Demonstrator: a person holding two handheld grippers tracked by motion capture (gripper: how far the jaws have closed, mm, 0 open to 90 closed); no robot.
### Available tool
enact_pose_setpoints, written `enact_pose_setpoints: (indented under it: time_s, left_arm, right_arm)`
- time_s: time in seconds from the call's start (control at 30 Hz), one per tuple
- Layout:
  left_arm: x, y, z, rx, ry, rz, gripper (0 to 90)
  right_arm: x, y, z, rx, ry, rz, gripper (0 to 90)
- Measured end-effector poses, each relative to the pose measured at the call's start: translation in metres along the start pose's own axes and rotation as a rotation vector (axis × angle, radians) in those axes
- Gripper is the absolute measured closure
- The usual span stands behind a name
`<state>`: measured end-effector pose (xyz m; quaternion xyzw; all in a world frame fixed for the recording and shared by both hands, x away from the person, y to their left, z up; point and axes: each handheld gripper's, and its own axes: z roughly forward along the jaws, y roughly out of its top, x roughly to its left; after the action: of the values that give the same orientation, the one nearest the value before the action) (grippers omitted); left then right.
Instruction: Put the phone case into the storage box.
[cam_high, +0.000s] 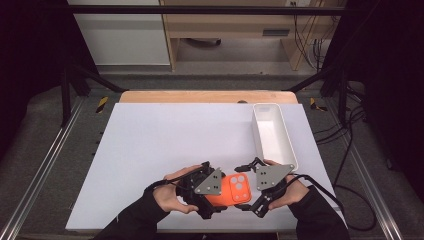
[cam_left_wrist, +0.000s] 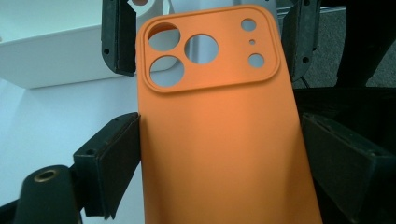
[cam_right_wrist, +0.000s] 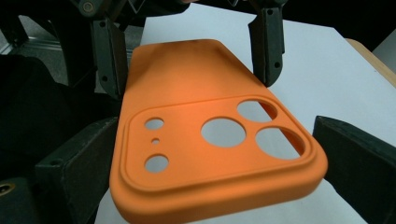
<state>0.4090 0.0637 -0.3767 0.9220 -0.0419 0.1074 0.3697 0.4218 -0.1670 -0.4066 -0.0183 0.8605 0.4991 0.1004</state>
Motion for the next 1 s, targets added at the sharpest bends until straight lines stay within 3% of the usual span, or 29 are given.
enact_pose_setpoints:
  time_s: [0.67, 1.0]
  left_arm:
    - [-0.0024, 0.0006, -0.0011, -0.028, -0.026, 0.015, 13.5]
    - [-0.0027, -0.0004, -0.0015, -0.027, -0.032, 0.017, 13.6]
  right_arm:
    - [0.002, 0.0, 0.0022, -0.06, 0.061, -0.009, 8.3]
    - [0.0028, -0.0002, 0.0022, -0.066, 0.084, -0.01, 13.2]
